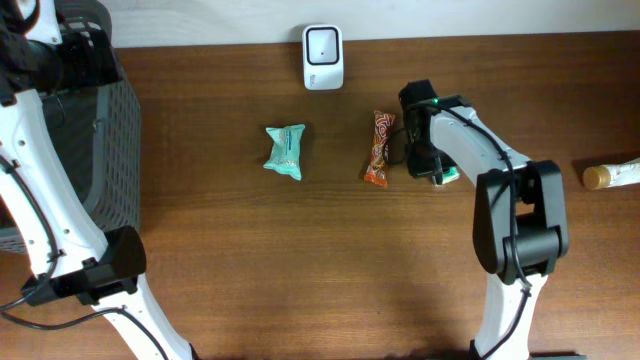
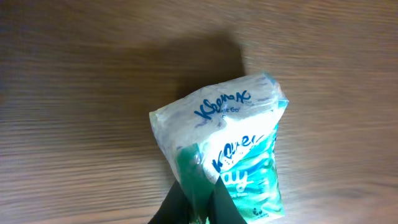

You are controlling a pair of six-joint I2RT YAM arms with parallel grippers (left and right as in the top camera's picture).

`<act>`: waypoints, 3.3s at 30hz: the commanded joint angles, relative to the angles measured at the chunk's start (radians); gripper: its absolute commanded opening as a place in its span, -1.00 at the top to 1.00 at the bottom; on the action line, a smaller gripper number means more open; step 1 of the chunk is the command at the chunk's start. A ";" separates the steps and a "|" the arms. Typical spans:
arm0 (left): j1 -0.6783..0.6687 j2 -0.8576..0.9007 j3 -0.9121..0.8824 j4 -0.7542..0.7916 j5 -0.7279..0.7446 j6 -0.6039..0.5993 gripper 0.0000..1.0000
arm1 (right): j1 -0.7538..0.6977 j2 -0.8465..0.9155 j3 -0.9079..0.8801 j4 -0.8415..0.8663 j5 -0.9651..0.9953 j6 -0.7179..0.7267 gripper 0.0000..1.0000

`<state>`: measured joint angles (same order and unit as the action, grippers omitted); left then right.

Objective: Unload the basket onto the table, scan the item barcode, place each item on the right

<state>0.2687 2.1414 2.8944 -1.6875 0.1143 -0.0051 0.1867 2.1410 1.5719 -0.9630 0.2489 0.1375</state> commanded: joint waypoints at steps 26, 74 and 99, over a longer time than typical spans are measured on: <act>0.003 -0.029 -0.001 0.000 -0.007 -0.006 -0.98 | -0.407 0.012 -0.100 -0.037 -0.931 -0.238 0.21; 0.003 -0.029 -0.001 0.000 -0.007 -0.006 -0.98 | 0.237 0.186 0.505 0.652 0.168 -0.474 0.92; 0.003 -0.029 -0.001 0.000 -0.007 -0.006 -0.98 | 0.183 0.290 0.506 0.873 -0.080 -0.566 0.92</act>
<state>0.2687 2.1410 2.8944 -1.6875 0.1146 -0.0051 0.3775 2.4184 2.0731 -0.0933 0.1810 -0.4072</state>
